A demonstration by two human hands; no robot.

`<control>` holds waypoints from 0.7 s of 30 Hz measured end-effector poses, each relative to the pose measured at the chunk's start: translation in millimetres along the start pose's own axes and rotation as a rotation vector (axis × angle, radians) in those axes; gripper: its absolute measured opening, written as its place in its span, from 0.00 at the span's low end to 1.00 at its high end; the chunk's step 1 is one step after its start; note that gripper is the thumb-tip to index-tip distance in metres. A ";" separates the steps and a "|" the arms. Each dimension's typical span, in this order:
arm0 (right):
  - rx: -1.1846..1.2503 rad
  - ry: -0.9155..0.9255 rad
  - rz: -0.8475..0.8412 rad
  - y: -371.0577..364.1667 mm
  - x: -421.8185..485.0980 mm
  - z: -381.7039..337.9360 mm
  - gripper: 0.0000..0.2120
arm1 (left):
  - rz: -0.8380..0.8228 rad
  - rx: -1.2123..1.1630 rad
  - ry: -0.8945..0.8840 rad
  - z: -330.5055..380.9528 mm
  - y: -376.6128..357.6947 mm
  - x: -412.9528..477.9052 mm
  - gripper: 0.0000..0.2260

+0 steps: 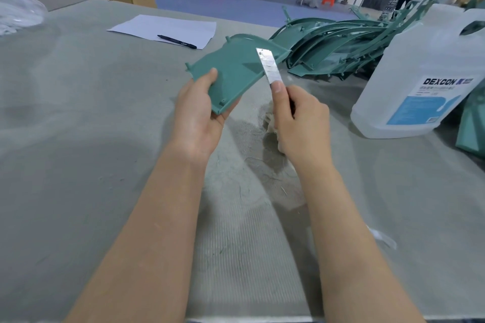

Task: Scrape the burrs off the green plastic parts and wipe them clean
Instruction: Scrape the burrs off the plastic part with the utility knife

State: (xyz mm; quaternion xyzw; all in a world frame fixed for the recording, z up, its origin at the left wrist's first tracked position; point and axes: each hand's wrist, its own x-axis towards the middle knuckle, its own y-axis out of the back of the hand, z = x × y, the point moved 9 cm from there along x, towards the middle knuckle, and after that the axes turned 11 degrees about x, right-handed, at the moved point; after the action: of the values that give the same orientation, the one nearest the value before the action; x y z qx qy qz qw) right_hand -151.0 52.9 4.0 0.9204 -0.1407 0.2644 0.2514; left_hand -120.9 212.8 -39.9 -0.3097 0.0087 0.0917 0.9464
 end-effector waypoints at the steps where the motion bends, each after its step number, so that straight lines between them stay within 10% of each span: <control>1: 0.016 -0.006 -0.006 -0.2 0.3 0.7 0.25 | -0.002 -0.003 0.001 0.1 -0.4 -0.3 0.05; 14: 0.043 0.058 -0.332 -41.3 -18.4 -20.4 0.24 | -0.014 0.054 -0.005 -1.2 0.2 3.0 0.13; 21: 0.020 0.015 -0.066 -8.7 -5.3 -6.8 0.22 | -0.017 0.006 0.026 -3.2 -3.0 0.0 0.06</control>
State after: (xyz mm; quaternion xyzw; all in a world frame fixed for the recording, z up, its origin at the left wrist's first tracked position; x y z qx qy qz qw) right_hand -154.7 64.5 2.7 0.9250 -0.1055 0.2644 0.2517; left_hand -120.2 208.6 -40.7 -0.3082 0.0185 0.0794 0.9478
